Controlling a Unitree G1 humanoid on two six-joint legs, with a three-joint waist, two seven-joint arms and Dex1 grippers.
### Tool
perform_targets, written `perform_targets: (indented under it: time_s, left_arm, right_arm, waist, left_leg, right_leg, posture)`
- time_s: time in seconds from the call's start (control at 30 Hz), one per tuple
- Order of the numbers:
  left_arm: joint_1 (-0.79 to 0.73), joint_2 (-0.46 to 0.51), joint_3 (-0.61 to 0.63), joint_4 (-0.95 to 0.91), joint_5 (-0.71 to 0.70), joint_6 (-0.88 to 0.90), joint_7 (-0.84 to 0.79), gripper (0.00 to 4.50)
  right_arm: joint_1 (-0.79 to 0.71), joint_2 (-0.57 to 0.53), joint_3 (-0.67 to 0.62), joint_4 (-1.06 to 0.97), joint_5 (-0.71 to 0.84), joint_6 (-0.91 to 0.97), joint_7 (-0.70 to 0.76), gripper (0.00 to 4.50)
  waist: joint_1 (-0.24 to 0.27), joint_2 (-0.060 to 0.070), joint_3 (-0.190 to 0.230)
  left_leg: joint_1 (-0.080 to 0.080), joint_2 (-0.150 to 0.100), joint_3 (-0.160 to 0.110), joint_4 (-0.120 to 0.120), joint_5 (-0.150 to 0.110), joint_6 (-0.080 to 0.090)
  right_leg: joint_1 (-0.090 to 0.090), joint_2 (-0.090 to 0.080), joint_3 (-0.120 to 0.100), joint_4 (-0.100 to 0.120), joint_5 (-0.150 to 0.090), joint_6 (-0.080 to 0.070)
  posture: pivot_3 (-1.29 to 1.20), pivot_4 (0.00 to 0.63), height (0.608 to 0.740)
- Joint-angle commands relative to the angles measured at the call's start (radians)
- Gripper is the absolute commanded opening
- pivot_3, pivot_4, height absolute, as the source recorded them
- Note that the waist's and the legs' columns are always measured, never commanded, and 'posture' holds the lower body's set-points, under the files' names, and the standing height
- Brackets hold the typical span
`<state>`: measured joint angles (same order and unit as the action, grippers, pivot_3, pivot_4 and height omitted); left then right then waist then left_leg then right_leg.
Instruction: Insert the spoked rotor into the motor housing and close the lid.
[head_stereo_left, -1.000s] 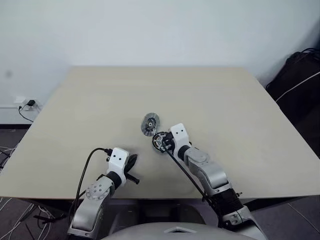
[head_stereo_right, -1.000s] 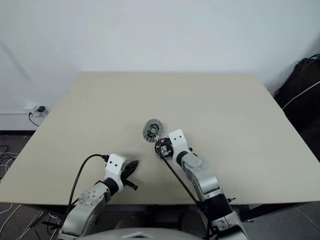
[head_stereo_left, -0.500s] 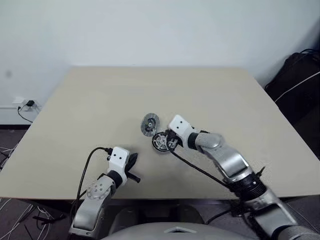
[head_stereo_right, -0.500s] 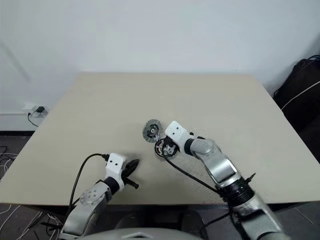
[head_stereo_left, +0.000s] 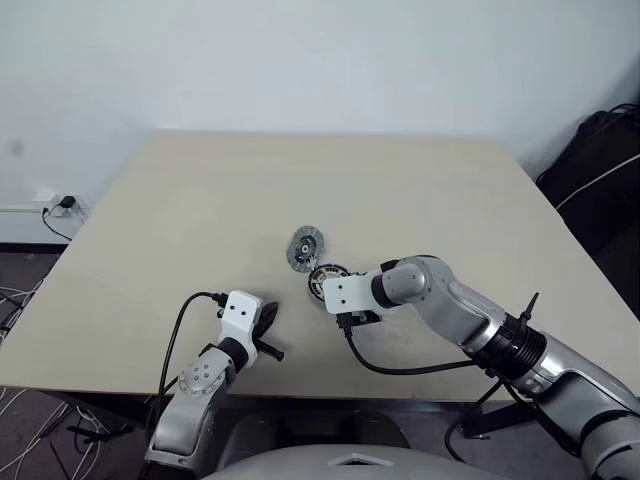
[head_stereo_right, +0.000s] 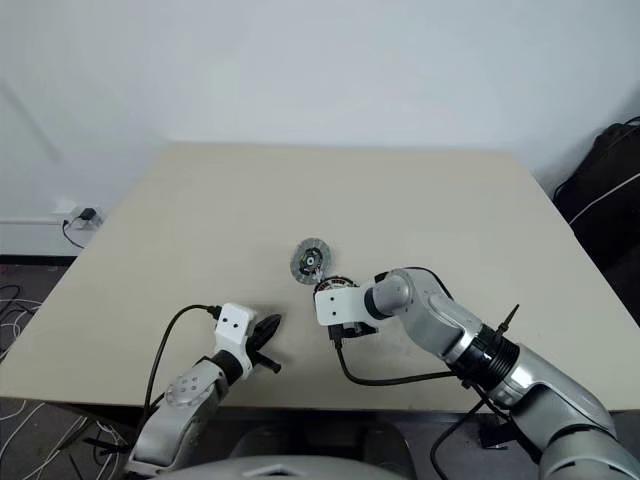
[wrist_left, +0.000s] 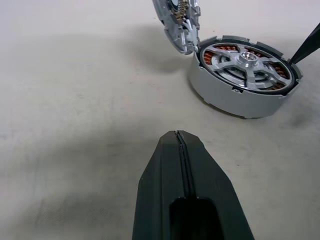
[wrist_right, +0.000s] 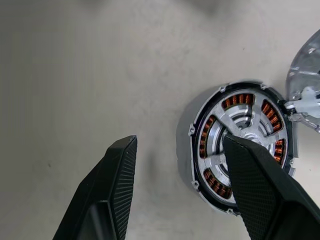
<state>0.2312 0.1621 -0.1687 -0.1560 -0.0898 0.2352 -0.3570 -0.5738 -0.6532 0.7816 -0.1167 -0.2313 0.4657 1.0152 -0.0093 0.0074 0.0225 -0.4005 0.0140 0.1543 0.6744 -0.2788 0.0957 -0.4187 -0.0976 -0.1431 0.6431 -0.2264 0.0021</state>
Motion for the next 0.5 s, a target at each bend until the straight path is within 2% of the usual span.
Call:
perform_targets:
  time_s: [0.03,0.5]
  left_arm:
    - [0.000,-0.004,0.005,-0.006,-0.003,-0.031,0.007,0.00]
    - [-0.001,-0.010,0.012,-0.001,-0.007,-0.049,0.018,0.00]
  right_arm:
    - [-0.037,0.019,-0.005,0.033,-0.037,-0.056,0.037,2.88]
    - [-0.062,0.097,-0.042,0.221,-0.091,-0.148,0.080,2.88]
  waist:
    - [-0.001,0.000,0.000]
    - [-0.001,0.001,0.002]
  left_leg:
    - [0.000,0.000,0.000,0.001,0.000,0.000]
    - [0.000,0.000,-0.005,0.006,-0.001,0.001]
  right_leg:
    - [0.001,0.000,0.000,0.000,0.000,0.000]
    - [0.005,-0.001,-0.004,0.000,0.001,0.002]
  posture:
    - [0.00,0.000,0.740]
    - [0.00,0.000,0.740]
